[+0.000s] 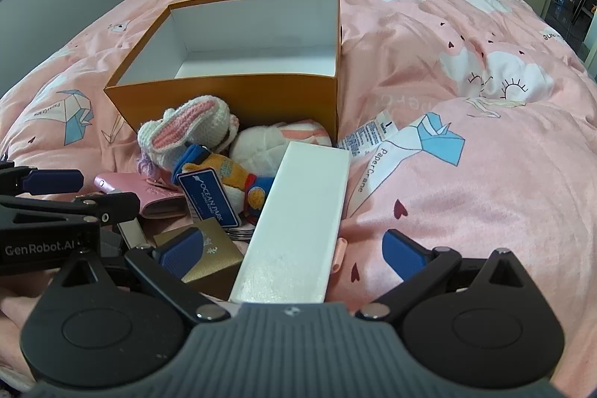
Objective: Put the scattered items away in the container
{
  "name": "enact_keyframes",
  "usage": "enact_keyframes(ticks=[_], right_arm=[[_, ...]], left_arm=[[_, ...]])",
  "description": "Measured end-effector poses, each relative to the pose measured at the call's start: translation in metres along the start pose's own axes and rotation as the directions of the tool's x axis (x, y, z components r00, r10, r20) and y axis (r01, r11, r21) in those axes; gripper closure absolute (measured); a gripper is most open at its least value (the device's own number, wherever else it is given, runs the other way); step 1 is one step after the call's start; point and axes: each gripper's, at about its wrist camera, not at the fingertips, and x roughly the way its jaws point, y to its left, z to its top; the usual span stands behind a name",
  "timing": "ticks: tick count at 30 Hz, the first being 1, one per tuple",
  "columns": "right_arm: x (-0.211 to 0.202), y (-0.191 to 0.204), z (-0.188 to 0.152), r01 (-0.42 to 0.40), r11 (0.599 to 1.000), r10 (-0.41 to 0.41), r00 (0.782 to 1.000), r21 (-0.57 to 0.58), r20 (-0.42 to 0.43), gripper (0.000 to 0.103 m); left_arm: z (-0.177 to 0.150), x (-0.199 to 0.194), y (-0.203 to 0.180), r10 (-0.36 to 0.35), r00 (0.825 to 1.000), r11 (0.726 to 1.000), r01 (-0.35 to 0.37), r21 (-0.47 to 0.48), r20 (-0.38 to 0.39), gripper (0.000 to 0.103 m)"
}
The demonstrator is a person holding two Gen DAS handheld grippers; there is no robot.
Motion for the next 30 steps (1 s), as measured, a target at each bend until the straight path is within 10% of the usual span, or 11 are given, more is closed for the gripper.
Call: enact_keyframes(ticks=[30], right_arm=[[0.004, -0.0027, -0.0009, -0.014, 1.0, 0.014, 1.0, 0.014, -0.02, 0.0]], left_arm=[[-0.0013, 0.0028, -0.001, 0.005, 1.0, 1.0, -0.005, 0.01, -0.014, 0.024]])
